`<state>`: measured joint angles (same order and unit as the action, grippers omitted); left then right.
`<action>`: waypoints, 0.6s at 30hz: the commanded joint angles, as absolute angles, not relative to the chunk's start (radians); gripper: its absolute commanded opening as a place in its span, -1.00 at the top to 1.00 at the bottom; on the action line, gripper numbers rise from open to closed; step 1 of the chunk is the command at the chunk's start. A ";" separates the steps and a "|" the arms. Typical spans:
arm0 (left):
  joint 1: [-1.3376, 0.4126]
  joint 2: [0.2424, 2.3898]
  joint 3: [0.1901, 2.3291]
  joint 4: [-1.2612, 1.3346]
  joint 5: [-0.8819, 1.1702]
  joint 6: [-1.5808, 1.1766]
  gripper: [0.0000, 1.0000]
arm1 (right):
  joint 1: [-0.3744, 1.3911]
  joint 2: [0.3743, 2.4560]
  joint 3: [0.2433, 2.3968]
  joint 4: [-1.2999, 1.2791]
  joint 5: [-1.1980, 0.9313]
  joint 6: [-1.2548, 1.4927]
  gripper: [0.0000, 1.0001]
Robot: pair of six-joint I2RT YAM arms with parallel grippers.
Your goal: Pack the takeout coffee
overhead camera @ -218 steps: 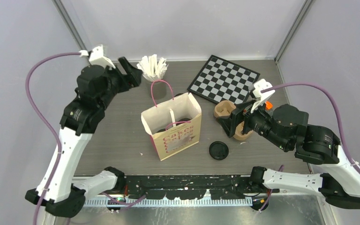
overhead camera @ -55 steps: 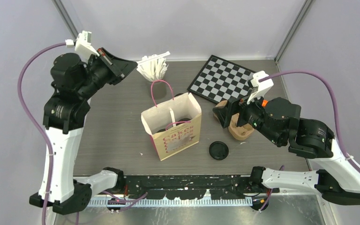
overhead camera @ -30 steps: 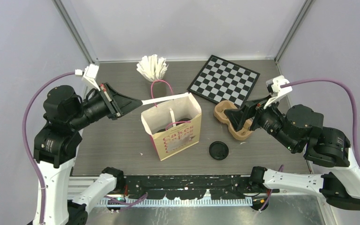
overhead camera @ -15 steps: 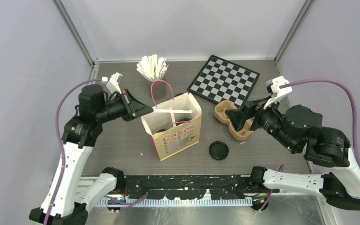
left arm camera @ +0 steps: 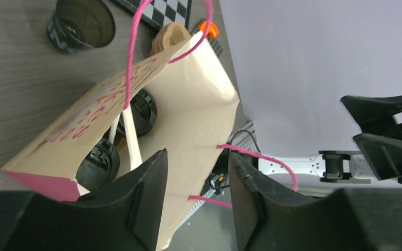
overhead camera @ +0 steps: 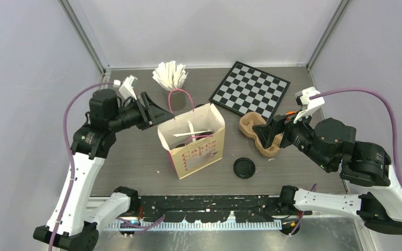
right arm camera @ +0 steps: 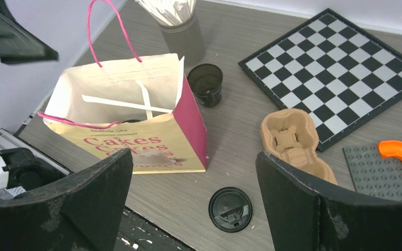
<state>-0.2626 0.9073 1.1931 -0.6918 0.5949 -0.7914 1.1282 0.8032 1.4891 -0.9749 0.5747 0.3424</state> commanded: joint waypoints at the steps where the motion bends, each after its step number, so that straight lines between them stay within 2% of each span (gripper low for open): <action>1: -0.265 0.946 1.419 -0.783 0.512 -0.685 0.01 | 1.126 0.803 1.497 -1.030 0.579 0.421 -0.83; 3: -0.265 0.979 1.519 -0.824 0.501 -0.664 -0.08 | 1.126 0.799 1.504 -1.061 0.583 0.453 -0.85; 5: -0.265 0.999 1.606 -0.845 0.486 -0.647 -0.93 | 1.125 0.799 1.527 -1.107 0.596 0.489 -0.89; 9: -0.265 0.987 1.692 -0.837 0.437 -0.641 -0.99 | 1.126 0.805 1.592 -1.170 0.651 0.545 -0.90; 12: -0.266 0.920 1.635 -0.784 0.412 -0.660 -1.00 | 1.125 0.808 1.620 -1.177 0.660 0.507 -0.90; 18: -0.265 0.760 1.515 -0.781 0.360 -0.647 -1.00 | 1.126 0.878 1.695 -1.240 0.832 0.571 -0.90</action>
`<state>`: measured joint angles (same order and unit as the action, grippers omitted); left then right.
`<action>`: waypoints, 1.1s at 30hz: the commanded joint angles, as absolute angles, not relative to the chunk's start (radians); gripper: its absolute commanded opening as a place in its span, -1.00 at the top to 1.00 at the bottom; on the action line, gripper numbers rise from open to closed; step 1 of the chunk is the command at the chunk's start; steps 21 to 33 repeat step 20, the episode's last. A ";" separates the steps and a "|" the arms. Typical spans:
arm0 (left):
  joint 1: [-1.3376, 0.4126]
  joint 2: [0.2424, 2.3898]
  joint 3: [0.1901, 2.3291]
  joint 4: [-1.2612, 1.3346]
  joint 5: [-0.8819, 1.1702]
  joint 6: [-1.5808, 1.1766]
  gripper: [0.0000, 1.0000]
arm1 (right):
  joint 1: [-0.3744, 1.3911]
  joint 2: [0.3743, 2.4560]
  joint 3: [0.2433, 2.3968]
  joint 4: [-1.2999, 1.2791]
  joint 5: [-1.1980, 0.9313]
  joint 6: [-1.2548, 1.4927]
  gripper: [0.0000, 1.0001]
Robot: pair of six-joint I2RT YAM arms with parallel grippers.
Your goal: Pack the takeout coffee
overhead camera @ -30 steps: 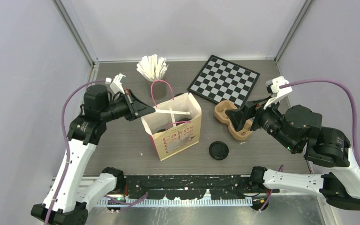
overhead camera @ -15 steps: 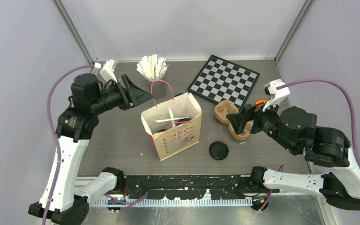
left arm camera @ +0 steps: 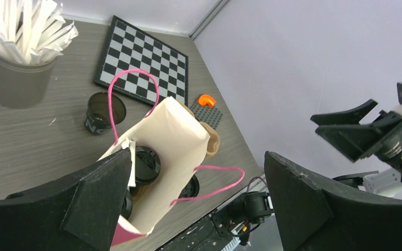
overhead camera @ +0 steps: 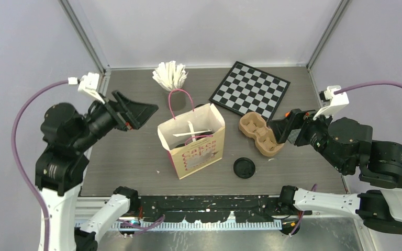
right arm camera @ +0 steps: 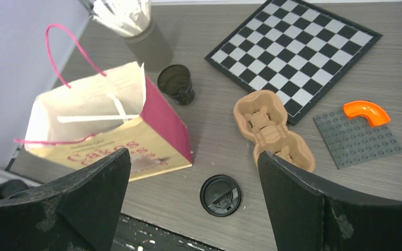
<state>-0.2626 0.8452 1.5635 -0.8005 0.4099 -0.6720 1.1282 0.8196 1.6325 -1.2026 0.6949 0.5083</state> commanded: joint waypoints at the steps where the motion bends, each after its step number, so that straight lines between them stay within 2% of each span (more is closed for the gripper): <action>1: -0.265 0.740 1.496 -0.786 0.355 -0.634 -0.99 | 1.125 0.886 1.700 -1.237 0.831 0.573 -0.90; 8: -0.265 0.648 1.400 -0.850 0.355 -0.582 -1.00 | 1.125 0.918 1.654 -1.109 0.825 0.622 -0.90; 16: -0.266 0.633 1.417 -0.960 0.293 -0.496 -0.99 | 1.125 0.841 1.483 -0.942 0.858 0.672 -0.91; 33: -0.266 0.637 1.430 -0.964 0.280 -0.478 -0.99 | 1.125 0.836 1.472 -0.954 0.874 0.671 -0.91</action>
